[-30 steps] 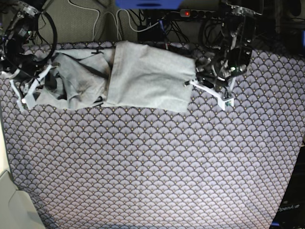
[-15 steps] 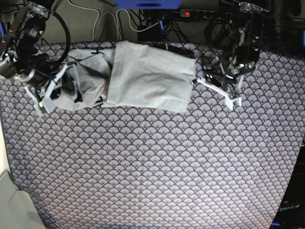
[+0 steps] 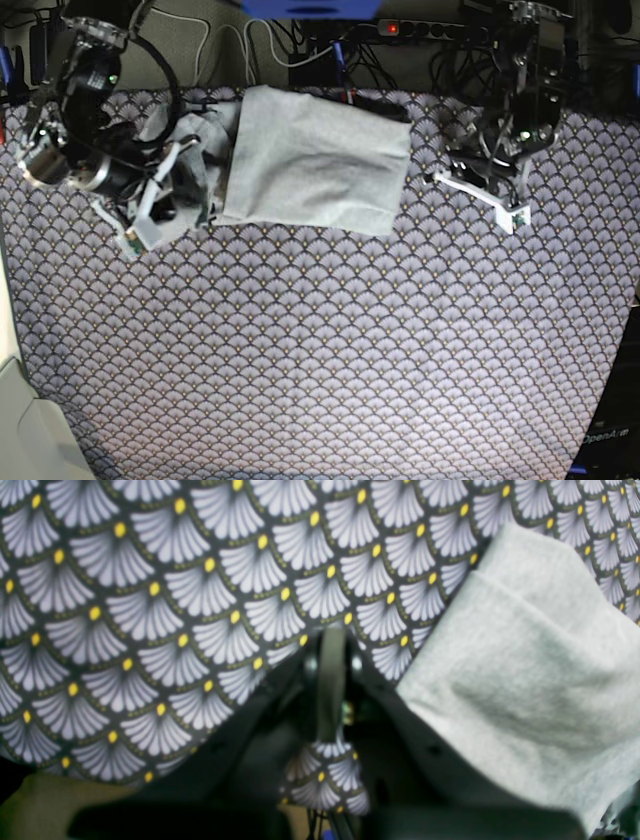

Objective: Fold the T-shirt properly
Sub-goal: 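Lift the grasped end and fold it over onto the shirt with the right gripper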

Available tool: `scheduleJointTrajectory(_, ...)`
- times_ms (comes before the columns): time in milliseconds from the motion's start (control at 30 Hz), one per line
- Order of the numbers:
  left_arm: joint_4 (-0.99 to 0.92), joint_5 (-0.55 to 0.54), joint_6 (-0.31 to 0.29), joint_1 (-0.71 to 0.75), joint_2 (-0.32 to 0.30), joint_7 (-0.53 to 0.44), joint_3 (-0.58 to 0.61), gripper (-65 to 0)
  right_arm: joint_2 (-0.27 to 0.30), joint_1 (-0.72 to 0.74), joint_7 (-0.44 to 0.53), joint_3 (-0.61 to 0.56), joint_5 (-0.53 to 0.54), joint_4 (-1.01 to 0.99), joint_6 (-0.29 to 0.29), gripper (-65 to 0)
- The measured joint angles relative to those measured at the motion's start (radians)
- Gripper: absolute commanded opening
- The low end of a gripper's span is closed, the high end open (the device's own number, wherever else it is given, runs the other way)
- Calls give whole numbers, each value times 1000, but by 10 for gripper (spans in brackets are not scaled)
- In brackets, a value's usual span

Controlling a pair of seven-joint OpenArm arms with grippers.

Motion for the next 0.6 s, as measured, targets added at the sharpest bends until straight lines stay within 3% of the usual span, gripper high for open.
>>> scheduleJointTrajectory(367,0,-2,0,14,1,0,-93,-647,-43,-6,-3,-67,0,0,0,-650)
scheduleJointTrajectory(600,0,-1,0,8,1,0,-112,-647,-60,-37,19,-196,-4,0,0,-650)
